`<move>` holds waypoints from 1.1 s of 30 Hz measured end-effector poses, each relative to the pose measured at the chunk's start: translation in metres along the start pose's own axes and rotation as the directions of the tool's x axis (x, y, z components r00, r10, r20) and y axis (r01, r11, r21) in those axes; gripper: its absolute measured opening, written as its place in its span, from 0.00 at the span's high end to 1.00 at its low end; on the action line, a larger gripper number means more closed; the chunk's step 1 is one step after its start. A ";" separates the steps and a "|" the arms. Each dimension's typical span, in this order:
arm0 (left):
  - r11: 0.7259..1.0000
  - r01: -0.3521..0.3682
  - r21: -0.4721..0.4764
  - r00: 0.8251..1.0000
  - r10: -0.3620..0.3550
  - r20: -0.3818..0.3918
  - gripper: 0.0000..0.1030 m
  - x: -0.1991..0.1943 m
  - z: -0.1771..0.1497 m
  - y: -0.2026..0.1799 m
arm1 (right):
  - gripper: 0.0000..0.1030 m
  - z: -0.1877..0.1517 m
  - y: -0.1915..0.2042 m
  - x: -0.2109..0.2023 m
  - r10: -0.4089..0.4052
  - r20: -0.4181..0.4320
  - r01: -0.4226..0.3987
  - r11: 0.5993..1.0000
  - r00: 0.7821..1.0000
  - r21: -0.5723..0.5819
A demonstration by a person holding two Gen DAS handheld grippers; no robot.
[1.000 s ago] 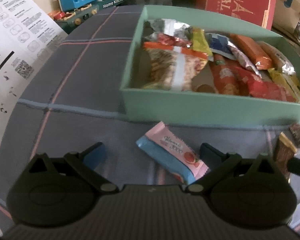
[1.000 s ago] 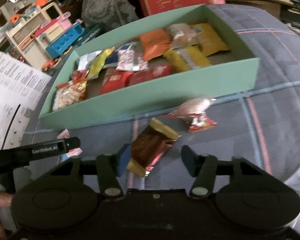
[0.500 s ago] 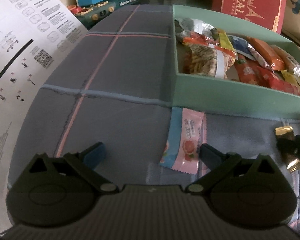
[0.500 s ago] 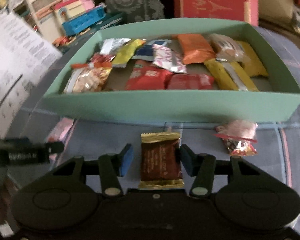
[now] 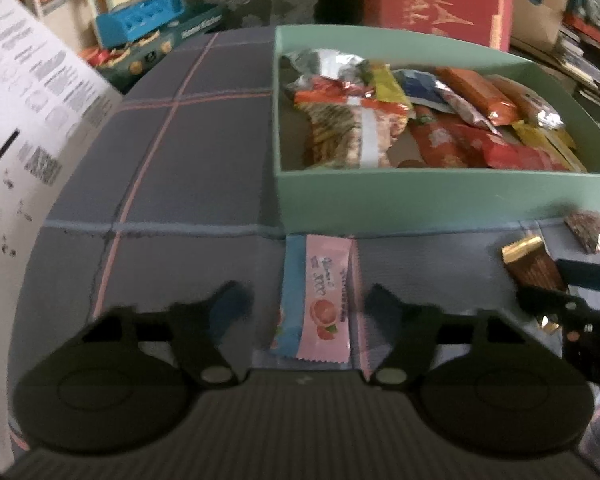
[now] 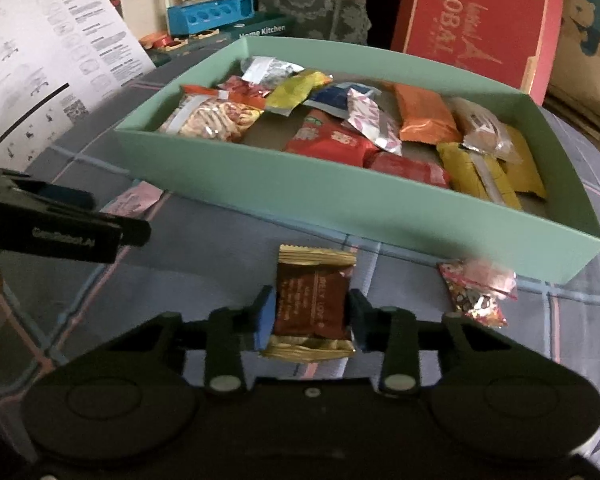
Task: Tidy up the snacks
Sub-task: 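Lower pink-blue packet into box with left gripper while right lowers chocolate bar in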
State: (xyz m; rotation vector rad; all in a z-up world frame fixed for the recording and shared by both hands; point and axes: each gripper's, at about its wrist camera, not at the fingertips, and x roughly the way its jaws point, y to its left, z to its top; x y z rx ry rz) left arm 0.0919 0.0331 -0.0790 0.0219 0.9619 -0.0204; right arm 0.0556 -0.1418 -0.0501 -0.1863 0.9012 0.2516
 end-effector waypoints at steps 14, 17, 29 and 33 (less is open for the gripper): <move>0.988 0.152 0.023 0.988 -0.151 -0.027 0.69 -0.034 -0.004 -0.017 | 0.65 -0.014 -0.046 -0.037 0.090 0.034 -0.095 0.964 0.995 0.246; 0.981 0.189 0.044 0.982 -0.189 0.000 0.69 -0.048 0.004 -0.029 | 0.65 -0.017 -0.059 -0.053 0.085 0.065 -0.100 0.954 0.994 0.284; 0.955 0.255 0.153 0.958 -0.271 0.098 0.68 -0.057 0.083 -0.103 | 0.64 0.007 -0.139 -0.090 -0.002 0.207 -0.088 0.900 0.978 0.427; 0.951 0.272 0.146 0.954 -0.287 0.091 0.68 -0.038 0.115 -0.126 | 0.64 0.025 -0.163 -0.078 -0.016 0.210 -0.079 0.897 0.978 0.435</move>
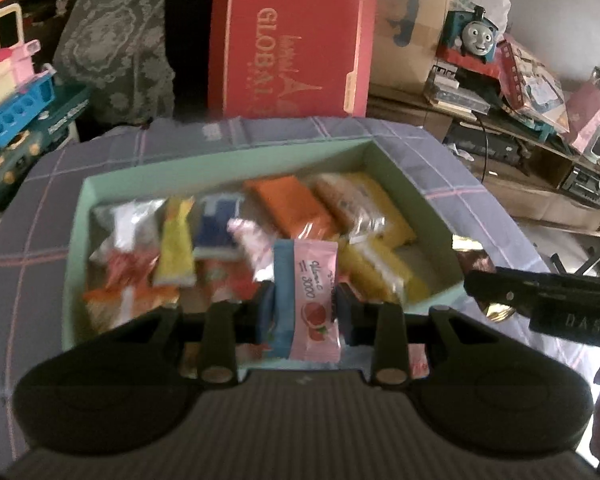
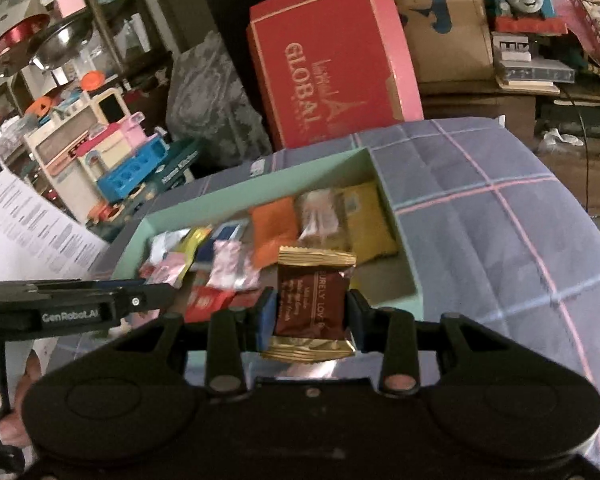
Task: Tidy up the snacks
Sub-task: 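Lower pink-blue packet into box with left gripper while right lowers chocolate bar in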
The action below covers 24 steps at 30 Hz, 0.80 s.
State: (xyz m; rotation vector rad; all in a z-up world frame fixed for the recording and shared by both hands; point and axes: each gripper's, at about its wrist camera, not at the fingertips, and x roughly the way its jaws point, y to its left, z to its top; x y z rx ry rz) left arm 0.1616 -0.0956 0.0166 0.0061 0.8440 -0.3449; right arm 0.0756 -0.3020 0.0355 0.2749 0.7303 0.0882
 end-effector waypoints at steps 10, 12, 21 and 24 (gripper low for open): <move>1.000 -0.006 -0.011 0.999 0.006 -0.048 0.68 0.064 0.032 -0.012 | 0.62 0.032 -0.029 0.041 -0.046 -0.018 0.046 0.999 0.999 -0.020; 1.000 -0.016 -0.010 0.998 0.015 -0.060 0.67 0.071 0.032 -0.013 | 0.54 0.033 -0.030 0.047 -0.055 -0.018 0.055 0.998 0.998 -0.028; 0.995 -0.096 -0.014 0.994 0.095 -0.063 0.00 0.068 0.021 -0.011 | 0.00 0.029 -0.027 0.033 -0.050 0.029 0.050 0.999 0.998 0.006; 0.995 -0.095 -0.014 0.994 0.094 -0.061 0.00 0.060 0.013 -0.012 | 0.00 0.024 -0.024 0.029 -0.047 0.020 0.047 0.999 0.999 0.000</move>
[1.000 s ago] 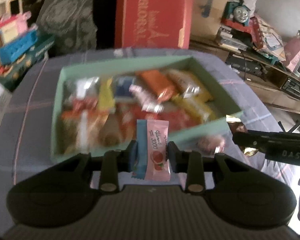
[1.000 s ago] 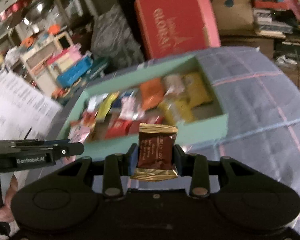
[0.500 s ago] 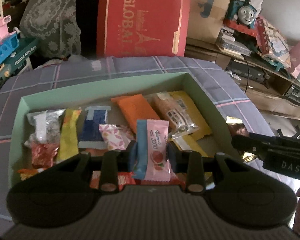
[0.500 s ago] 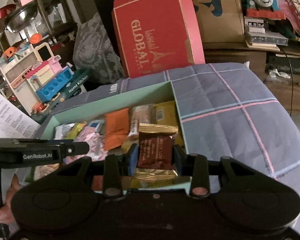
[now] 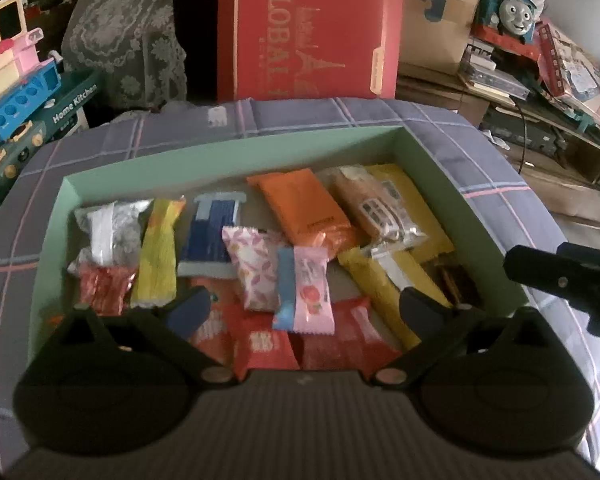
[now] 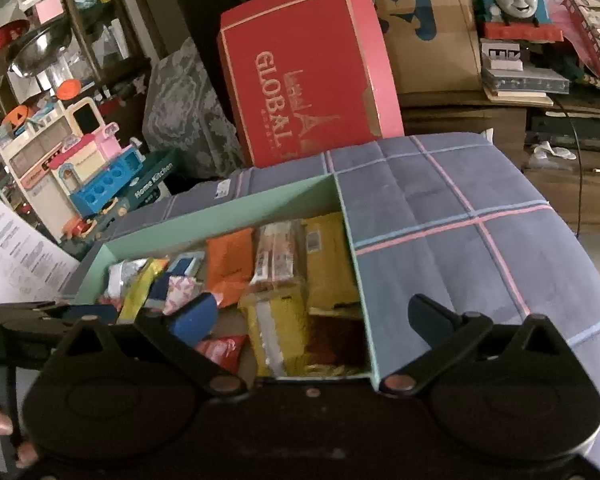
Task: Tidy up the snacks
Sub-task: 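Lower pink-blue packet into box with left gripper while right lowers chocolate bar in, then move both grippers to the last two candies beside the box and grasp them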
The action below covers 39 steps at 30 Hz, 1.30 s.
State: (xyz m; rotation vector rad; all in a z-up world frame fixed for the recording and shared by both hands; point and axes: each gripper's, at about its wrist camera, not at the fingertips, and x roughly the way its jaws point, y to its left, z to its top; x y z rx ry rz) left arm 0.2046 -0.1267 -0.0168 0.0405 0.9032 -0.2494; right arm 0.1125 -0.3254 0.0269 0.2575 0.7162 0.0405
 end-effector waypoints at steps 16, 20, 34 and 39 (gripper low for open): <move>1.000 0.018 -0.011 0.999 -0.018 -0.037 0.00 -0.025 -0.042 -0.010 | 0.00 -0.030 -0.005 -0.023 -0.014 -0.047 0.015 0.999 0.999 0.029; 1.000 0.012 0.012 1.000 -0.011 -0.029 0.00 -0.028 -0.057 -0.021 | 0.00 -0.041 -0.015 -0.026 -0.012 -0.064 0.017 0.998 0.998 0.068; 0.995 0.078 0.059 0.995 -0.075 -0.059 0.12 -0.020 -0.070 -0.055 | 0.00 -0.076 -0.049 -0.028 -0.015 -0.121 0.042 0.974 0.992 0.222; 0.992 0.103 0.073 0.992 -0.097 -0.076 0.18 -0.010 -0.074 -0.064 | 0.00 -0.080 -0.058 -0.030 -0.003 -0.112 0.031 0.967 0.994 0.252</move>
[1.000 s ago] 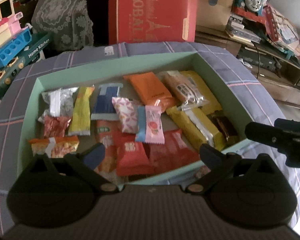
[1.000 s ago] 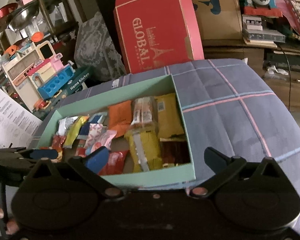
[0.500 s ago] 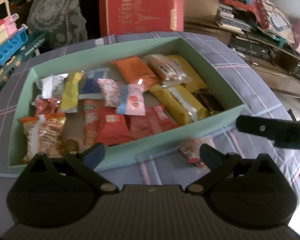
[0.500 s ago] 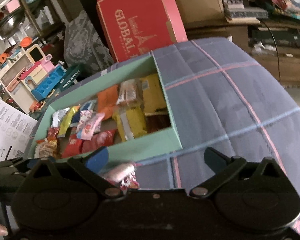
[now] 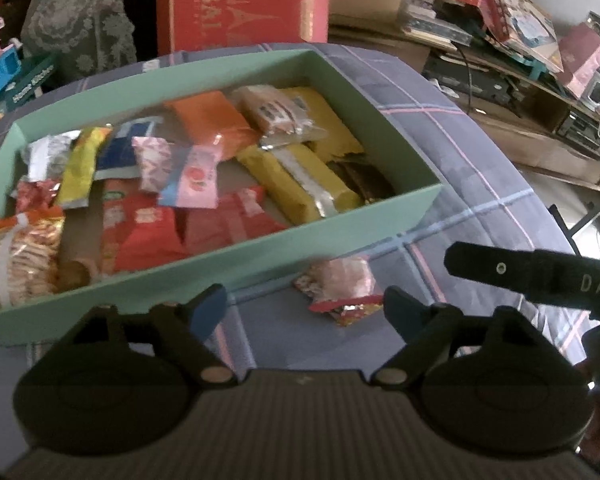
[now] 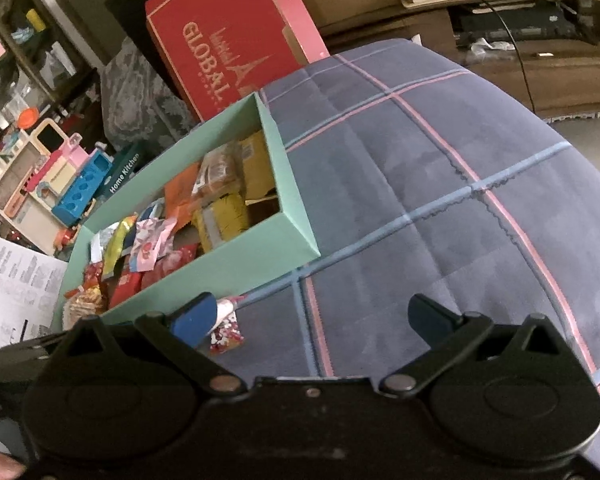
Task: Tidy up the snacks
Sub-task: 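Move both grippers to the last two candies beside the box and grasp them, then place colourful candy in box with left gripper while right places pink candy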
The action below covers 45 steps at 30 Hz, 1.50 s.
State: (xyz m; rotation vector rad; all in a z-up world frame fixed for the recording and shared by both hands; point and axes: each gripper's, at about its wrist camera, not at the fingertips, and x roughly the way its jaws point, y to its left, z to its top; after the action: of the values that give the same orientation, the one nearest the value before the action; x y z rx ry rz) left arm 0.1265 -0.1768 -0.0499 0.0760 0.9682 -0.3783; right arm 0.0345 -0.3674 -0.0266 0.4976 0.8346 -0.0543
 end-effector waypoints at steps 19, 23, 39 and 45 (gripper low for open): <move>0.950 0.182 0.253 0.983 -0.176 -0.047 0.59 0.021 -0.008 -0.060 | 0.00 -0.012 -0.027 0.001 0.001 0.013 -0.002 0.996 1.000 0.084; 0.958 0.187 0.219 0.982 -0.181 -0.045 0.57 0.014 -0.014 -0.048 | 0.01 -0.011 -0.026 0.002 0.012 0.016 -0.013 0.997 1.000 0.081; 0.997 0.051 0.057 0.997 -0.047 -0.059 0.40 0.012 -0.023 0.009 | 0.62 -0.018 0.051 0.035 -0.048 -0.053 0.028 0.945 0.997 -0.326; 0.997 0.050 0.050 0.996 -0.046 -0.071 0.37 0.014 -0.019 0.006 | 0.74 -0.025 0.037 0.022 -0.083 -0.017 0.072 0.941 0.996 -0.330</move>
State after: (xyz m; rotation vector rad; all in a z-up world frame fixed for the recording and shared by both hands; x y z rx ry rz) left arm 0.1204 -0.1708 -0.0726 0.1142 1.0311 -0.4477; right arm 0.0408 -0.3200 -0.0412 0.1507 0.8732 0.0207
